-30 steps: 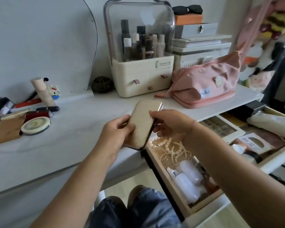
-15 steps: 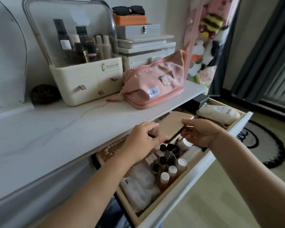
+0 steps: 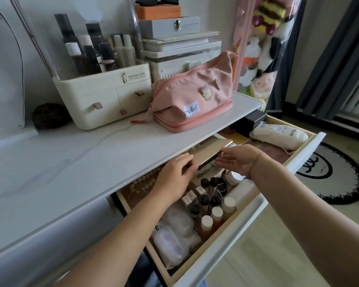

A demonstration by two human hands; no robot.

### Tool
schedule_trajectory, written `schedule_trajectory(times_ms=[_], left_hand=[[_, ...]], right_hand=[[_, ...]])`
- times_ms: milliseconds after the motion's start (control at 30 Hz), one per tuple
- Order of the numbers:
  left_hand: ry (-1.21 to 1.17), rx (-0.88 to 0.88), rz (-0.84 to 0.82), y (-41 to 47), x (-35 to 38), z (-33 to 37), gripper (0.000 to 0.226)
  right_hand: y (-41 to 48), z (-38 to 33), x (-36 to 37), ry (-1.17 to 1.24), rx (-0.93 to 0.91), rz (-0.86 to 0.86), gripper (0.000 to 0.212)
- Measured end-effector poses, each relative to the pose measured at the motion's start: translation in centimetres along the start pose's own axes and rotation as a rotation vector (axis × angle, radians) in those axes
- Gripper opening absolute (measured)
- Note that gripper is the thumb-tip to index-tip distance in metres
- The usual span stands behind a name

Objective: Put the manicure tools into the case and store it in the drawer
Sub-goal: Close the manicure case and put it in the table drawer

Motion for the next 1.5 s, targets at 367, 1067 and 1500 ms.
schedule_trajectory(times_ms=[367,1067,1500], left_hand=[[0.134,-0.006,0.033,1.4,1.2,-0.9,0.047],[0.206,0.18,-0.402,-10.6,1.3,4.5,0.108],[0.601,0.133,-0.12,-9.2,-1.9,1.7,0.112]], right_hand=[[-0.8,-0.2,-0.1,-0.096,-0.01,-0.005,0.014],[-12.2,12.0,-4.7,-0.484,-0.787,0.397,0.09],[-10.2,11.3,-2.4,-0.66,-0.723,0.184,0.092]])
Point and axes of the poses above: each hand's wrist, its own y-axis towards the middle knuckle, its own x-axis out of the palm, z = x × y, the point moved 4 cm from there along y, towards the middle knuckle, and after that the axes turned 4 degrees about y, right-handed, at the moved point
